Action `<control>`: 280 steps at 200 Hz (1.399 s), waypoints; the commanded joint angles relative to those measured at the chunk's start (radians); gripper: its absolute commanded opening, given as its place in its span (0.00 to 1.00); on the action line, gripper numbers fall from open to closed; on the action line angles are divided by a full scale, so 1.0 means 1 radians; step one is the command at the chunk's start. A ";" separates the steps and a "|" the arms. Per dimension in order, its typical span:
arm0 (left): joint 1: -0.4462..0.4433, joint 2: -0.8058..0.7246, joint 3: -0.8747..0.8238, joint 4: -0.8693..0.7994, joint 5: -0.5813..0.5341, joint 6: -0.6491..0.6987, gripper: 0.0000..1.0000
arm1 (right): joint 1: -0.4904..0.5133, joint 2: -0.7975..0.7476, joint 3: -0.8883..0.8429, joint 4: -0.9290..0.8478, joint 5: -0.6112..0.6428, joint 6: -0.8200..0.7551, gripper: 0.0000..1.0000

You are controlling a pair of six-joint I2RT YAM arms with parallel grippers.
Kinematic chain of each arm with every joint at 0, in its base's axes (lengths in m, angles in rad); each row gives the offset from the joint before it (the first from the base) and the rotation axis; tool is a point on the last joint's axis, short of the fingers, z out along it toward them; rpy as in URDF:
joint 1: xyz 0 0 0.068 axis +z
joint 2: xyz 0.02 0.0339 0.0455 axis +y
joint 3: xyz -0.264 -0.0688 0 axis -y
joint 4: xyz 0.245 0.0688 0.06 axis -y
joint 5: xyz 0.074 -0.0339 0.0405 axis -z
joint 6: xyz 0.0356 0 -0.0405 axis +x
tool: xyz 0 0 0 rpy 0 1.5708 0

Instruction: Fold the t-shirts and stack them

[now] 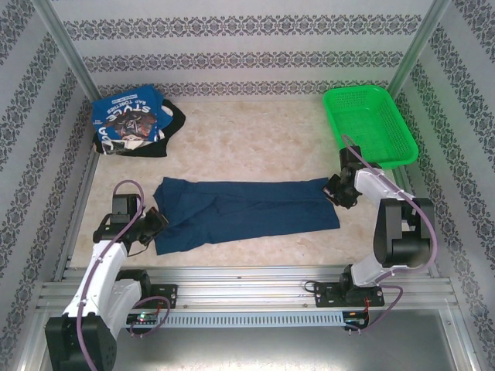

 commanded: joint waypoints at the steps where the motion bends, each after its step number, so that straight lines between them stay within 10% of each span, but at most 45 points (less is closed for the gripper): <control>1: -0.015 -0.038 0.012 -0.013 0.025 -0.019 0.00 | -0.008 0.011 -0.006 0.000 0.026 -0.022 0.00; 134: -0.180 0.010 -0.035 -0.072 -0.116 -0.126 0.00 | -0.009 0.010 -0.016 -0.008 0.028 -0.018 0.00; 149: -0.182 0.042 -0.039 -0.061 -0.112 -0.122 0.02 | -0.009 0.012 -0.018 -0.010 0.026 -0.016 0.14; 177: -0.190 0.045 0.021 -0.058 -0.089 -0.108 0.46 | -0.009 -0.016 -0.010 -0.024 0.027 -0.019 0.35; 206: -0.192 0.005 0.249 -0.133 -0.186 -0.038 0.68 | 0.003 -0.135 -0.011 0.004 -0.035 -0.053 0.62; 240: -0.196 0.256 0.383 -0.070 0.000 0.093 0.69 | 0.105 -0.281 0.021 0.015 -0.121 -0.198 0.95; 280: -0.194 0.525 0.468 -0.074 -0.003 0.229 0.58 | 0.240 -0.395 0.035 0.023 -0.200 -0.263 0.98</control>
